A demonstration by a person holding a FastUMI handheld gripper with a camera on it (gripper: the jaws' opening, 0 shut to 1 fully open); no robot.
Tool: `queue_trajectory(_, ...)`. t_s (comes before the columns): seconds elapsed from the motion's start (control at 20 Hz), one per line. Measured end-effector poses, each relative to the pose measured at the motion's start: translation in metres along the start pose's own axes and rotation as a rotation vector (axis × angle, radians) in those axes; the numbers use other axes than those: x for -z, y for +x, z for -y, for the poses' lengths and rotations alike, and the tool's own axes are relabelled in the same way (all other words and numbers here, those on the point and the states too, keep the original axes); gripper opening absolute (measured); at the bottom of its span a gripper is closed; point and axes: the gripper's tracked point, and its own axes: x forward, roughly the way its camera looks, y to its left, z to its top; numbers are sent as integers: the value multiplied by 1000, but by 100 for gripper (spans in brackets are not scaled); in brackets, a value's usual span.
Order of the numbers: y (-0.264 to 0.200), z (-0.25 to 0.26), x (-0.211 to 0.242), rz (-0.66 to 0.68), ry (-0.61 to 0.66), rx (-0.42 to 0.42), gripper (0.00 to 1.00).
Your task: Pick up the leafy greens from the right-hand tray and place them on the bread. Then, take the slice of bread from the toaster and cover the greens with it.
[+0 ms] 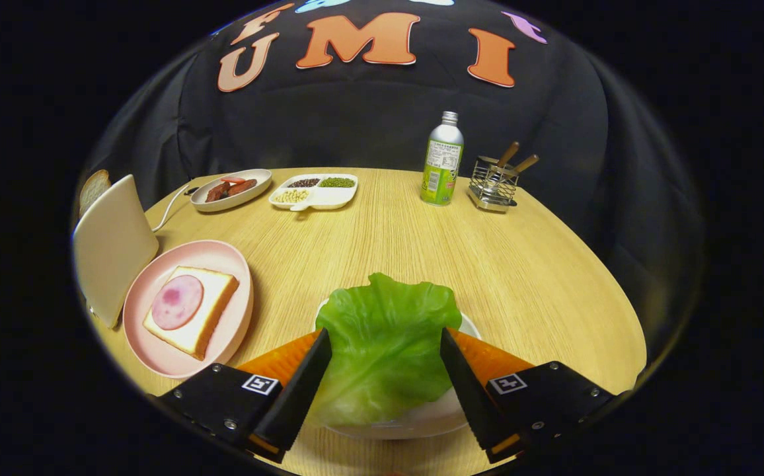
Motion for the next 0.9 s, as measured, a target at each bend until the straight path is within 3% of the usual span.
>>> queue_trajectory(0.25,4,-5,5,-18,55,-33,96)
queue_trajectory(0.35,5,-5,6,-14,53,-32,88)
queue_trajectory(0.55,5,-7,4,-3,41,-23,61)
queue_trajectory(0.6,5,-9,4,-3,39,-29,45)
queue_trajectory(0.8,6,-17,3,8,32,-43,11)
queue_trajectory(0.9,4,-16,2,10,27,-30,3)
